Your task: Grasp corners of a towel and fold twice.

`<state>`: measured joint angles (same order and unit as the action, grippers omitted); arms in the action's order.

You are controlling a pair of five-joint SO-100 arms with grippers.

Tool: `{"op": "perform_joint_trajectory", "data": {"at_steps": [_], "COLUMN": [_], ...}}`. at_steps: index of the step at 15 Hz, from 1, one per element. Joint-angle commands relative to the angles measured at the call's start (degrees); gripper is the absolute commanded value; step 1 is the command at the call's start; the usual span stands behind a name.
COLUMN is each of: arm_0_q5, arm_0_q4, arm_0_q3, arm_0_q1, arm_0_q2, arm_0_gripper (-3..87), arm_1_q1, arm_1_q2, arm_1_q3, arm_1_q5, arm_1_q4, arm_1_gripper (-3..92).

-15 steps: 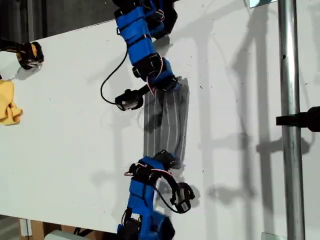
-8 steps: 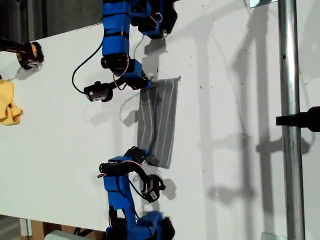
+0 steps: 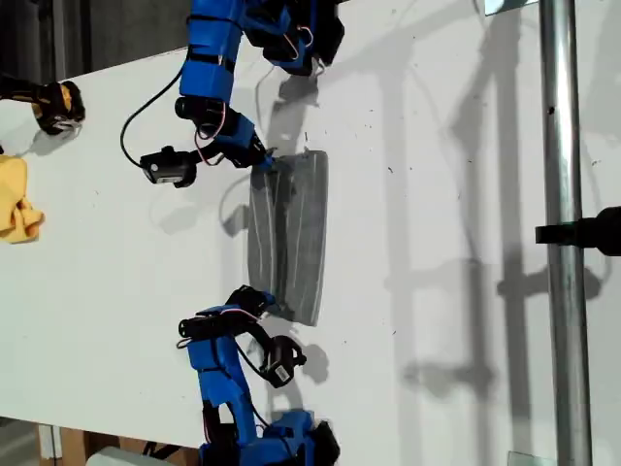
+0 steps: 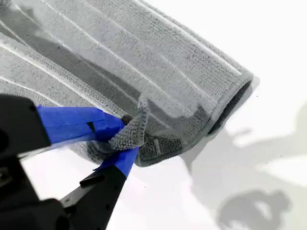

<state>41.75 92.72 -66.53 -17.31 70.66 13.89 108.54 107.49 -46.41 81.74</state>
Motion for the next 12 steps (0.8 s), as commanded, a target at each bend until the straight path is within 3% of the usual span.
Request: {"op": "perform_joint_trajectory", "data": {"at_steps": [1, 6, 11, 12], "arm_0_q5": [2.9, 8.5, 10.4, 10.6], "arm_0_q4": [-1.8, -5.2, -8.3, -8.3], "arm_0_q3": [-2.2, -8.3, -14.2, -14.4], "arm_0_q1": [4.4, 10.1, 8.3, 7.0], "arm_0_q2": [2.6, 1.9, -0.4, -1.5], "arm_0_gripper": [-1.7, -1.7, -1.3, 4.3], "arm_1_q1": [-4.9, -14.7, -14.3, -12.4], "arm_1_q2": [3.8, 3.4, -2.0, -2.5], "arm_1_q3": [3.9, 11.3, 16.5, 17.3], "arm_1_q5": [-3.5, -12.4, -15.1, -15.5], "arm_1_q4": [-2.5, -8.7, -14.6, -14.6], "arm_1_gripper": [-0.2, -0.2, -0.1, 4.1]}}
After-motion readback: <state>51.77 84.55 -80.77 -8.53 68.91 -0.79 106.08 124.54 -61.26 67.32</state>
